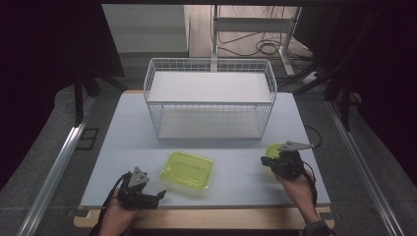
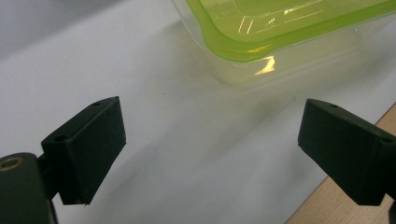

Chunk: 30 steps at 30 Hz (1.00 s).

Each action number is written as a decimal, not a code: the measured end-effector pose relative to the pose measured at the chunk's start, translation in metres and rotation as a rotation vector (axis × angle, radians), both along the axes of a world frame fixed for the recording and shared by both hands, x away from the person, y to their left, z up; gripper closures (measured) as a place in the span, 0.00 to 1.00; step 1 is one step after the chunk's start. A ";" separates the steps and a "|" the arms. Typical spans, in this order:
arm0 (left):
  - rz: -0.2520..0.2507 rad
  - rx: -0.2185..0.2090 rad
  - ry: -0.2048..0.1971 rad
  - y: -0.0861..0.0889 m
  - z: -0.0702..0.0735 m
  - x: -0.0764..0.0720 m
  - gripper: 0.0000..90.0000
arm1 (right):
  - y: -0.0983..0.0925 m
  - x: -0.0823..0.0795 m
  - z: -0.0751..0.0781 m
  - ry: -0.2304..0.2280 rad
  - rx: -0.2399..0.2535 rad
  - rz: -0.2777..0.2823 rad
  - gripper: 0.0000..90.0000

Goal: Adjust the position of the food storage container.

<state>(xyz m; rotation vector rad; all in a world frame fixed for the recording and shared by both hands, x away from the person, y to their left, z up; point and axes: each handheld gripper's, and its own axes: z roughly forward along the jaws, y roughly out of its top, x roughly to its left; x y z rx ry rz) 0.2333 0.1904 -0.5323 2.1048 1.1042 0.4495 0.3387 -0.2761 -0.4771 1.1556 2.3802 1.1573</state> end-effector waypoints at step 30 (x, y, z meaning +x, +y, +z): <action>0.038 -0.118 -0.015 0.025 0.005 0.039 0.96 | 0.011 -0.016 -0.001 -0.062 -0.009 0.059 0.99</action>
